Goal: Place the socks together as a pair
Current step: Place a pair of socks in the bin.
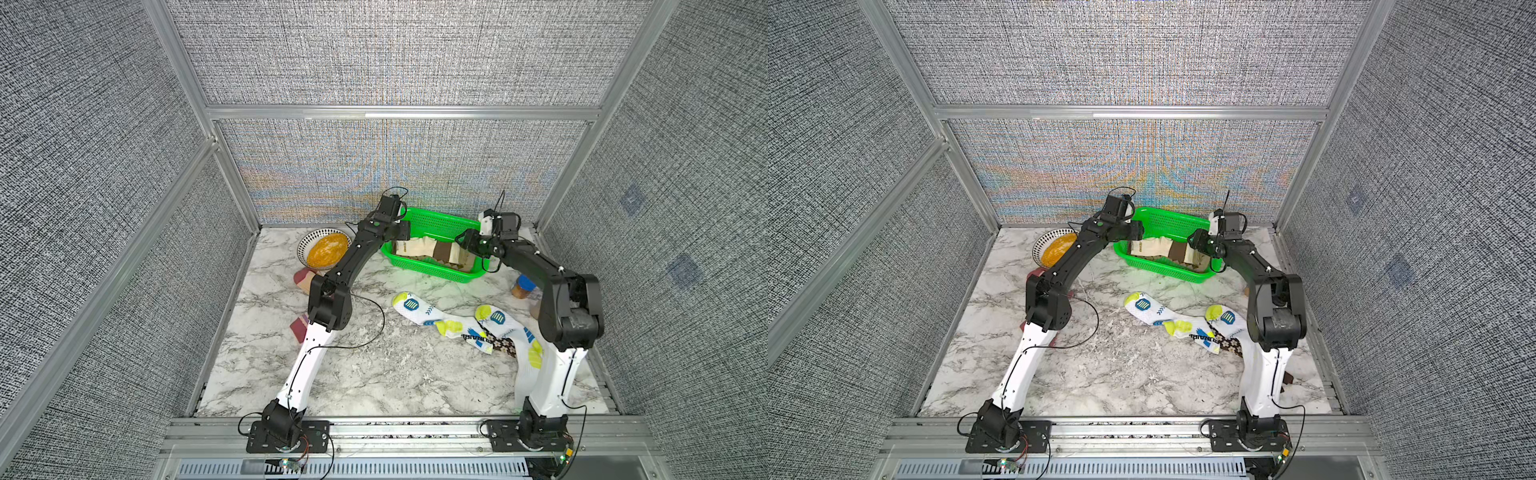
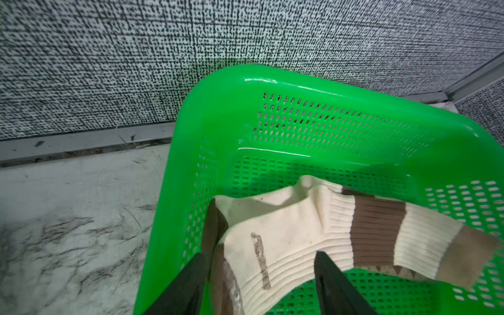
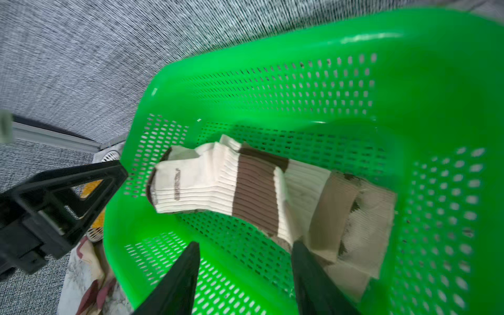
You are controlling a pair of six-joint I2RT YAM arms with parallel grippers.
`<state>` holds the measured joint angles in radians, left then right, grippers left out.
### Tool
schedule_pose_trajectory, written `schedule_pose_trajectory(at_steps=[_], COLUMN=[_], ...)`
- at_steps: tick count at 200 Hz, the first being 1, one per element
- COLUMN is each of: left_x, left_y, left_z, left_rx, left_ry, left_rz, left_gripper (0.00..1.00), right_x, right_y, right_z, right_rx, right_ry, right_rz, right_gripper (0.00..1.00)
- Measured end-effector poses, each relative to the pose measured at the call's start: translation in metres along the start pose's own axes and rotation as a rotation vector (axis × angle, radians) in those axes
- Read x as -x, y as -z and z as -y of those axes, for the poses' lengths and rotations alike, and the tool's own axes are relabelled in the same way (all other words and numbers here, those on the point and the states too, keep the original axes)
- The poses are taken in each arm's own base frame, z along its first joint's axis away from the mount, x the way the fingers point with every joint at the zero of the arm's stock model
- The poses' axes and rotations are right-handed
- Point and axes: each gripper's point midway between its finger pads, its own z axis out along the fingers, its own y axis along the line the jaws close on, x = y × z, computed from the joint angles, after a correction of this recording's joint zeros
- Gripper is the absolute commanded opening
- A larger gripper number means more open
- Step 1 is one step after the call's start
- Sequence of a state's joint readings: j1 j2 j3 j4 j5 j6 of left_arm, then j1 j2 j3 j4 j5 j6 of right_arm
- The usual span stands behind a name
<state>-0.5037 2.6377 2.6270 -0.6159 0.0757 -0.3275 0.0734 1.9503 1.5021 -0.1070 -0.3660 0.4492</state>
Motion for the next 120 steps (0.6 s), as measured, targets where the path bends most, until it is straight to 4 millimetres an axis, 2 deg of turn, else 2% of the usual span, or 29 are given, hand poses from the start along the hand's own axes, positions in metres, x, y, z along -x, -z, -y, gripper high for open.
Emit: schedule_pose_trajectory(at_steps=[14, 17, 22, 32, 43, 48, 60, 71, 80, 88, 106, 120], left_x=[0.004, 0.006, 0.008, 0.013, 0.020, 0.022, 0.021, 0.014, -0.007, -0.033, -0.117, -0.170], left_y=[0.019, 0.025, 0.036, 0.062, 0.099, 0.123, 0.174, 0.206, 0.221, 0.223, 0.207, 0.197], left_z=[0.007, 0.009, 0.013, 0.021, 0.032, 0.037, 0.048, 0.056, 0.061, 0.062, 0.051, 0.036], left_rx=[-0.019, -0.026, -0.039, -0.063, -0.098, -0.117, -0.159, -0.197, -0.223, -0.233, -0.216, -0.176], left_ry=[0.005, 0.006, 0.010, 0.011, 0.017, 0.015, 0.008, 0.003, -0.002, -0.002, 0.028, 0.061], left_rz=[-0.001, 0.001, 0.002, 0.010, 0.028, 0.043, 0.067, 0.101, 0.088, 0.051, -0.125, -0.242], left_gripper=[0.73, 0.75, 0.83, 0.85, 0.86, 0.86, 0.86, 0.85, 0.84, 0.83, 0.76, 0.70], right_x=[0.010, 0.011, 0.012, 0.008, -0.005, -0.012, -0.038, -0.065, -0.091, -0.111, -0.150, -0.179], right_y=[0.033, 0.039, 0.050, 0.068, 0.086, 0.092, 0.104, 0.112, 0.120, 0.125, 0.134, 0.136], right_z=[-0.021, -0.026, -0.034, -0.048, -0.061, -0.064, -0.071, -0.076, -0.080, -0.083, -0.092, -0.099], right_rx=[0.017, 0.022, 0.030, 0.044, 0.056, 0.058, 0.066, 0.073, 0.085, 0.096, 0.124, 0.148], right_ry=[0.044, 0.055, 0.074, 0.110, 0.146, 0.156, 0.185, 0.209, 0.225, 0.241, 0.285, 0.319], right_rz=[0.055, 0.066, 0.082, 0.099, 0.098, 0.093, 0.058, 0.021, -0.020, -0.045, -0.099, -0.145], right_gripper=[0.64, 0.65, 0.65, 0.66, 0.66, 0.66, 0.67, 0.68, 0.68, 0.69, 0.70, 0.70])
